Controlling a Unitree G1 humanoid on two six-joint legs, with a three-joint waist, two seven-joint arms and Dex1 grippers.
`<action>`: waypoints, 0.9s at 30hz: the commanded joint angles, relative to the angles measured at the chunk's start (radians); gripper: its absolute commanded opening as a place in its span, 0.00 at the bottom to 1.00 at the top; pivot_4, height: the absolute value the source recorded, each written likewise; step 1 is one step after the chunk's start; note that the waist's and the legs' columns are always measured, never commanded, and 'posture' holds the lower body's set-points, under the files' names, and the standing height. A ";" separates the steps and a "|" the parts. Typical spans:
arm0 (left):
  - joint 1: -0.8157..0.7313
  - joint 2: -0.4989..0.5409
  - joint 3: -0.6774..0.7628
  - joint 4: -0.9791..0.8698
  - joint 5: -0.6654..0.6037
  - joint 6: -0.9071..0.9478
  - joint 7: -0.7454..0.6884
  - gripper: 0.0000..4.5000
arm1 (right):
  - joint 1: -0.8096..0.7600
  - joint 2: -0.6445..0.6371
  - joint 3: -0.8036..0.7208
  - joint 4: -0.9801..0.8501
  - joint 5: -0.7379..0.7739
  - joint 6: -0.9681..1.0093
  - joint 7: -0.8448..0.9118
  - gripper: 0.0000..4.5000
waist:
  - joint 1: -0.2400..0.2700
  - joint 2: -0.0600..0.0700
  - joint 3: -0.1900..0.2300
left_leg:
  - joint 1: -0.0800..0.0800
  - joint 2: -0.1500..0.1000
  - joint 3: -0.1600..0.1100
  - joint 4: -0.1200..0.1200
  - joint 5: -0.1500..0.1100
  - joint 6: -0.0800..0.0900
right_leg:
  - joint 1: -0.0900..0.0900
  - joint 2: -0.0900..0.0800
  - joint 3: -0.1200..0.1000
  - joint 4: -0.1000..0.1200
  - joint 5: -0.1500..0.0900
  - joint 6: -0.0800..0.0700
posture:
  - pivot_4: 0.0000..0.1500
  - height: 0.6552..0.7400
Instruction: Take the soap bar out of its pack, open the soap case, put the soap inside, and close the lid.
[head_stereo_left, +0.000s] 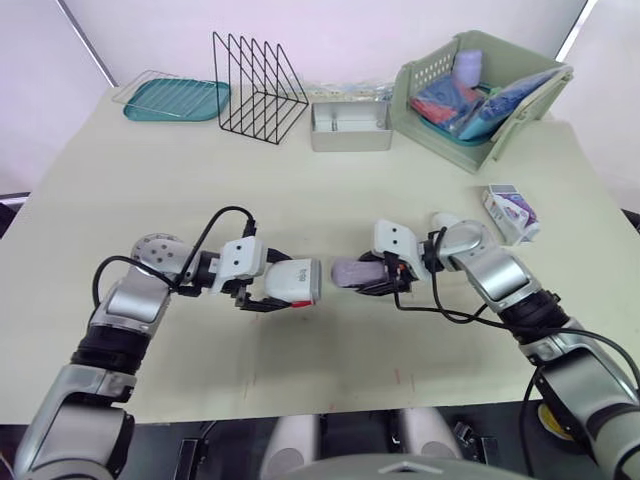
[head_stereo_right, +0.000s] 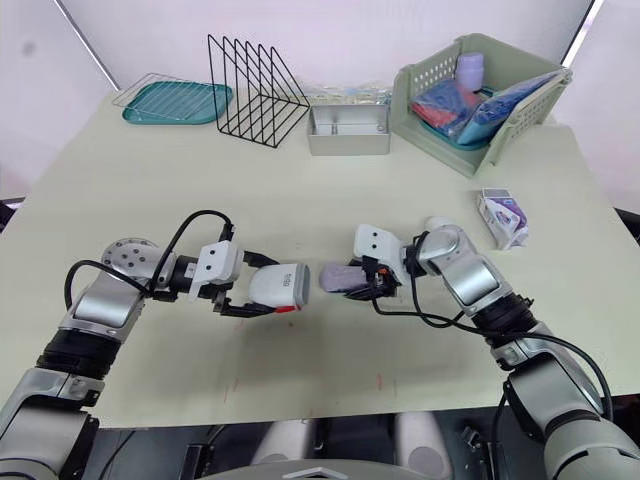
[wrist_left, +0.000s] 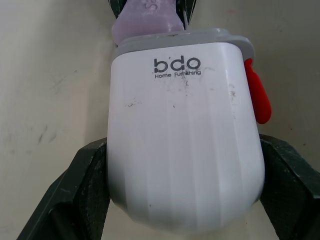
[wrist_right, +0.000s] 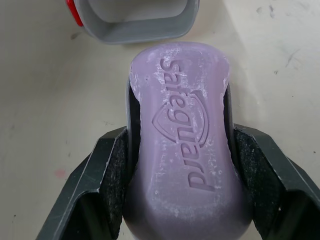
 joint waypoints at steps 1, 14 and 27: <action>-0.019 -0.008 0.001 0.004 0.001 -0.018 0.006 0.77 | -0.022 -0.041 -0.006 -0.058 -0.008 -0.002 0.040 0.55 | 0.000 0.000 0.000 | 0.000 0.000 0.000 0.000 0.000 0.000 | 0.000 0.000 0.000 0.000 0.000 0.000 | 1.00 1.00; -0.092 -0.083 -0.041 0.040 0.025 -0.030 0.027 0.77 | -0.074 -0.044 0.030 -0.199 -0.016 0.181 0.057 0.55 | -0.004 0.000 0.000 | -0.001 0.000 0.000 0.000 0.000 0.000 | -0.001 0.000 0.000 0.000 0.000 0.000 | 1.00 1.00; -0.113 -0.135 -0.042 0.027 0.022 -0.026 0.059 0.77 | -0.112 -0.029 0.083 -0.196 -0.040 0.244 0.042 0.55 | -0.004 0.000 0.000 | -0.001 0.000 0.000 0.000 0.000 0.000 | -0.001 0.000 0.000 0.000 0.000 0.000 | 1.00 1.00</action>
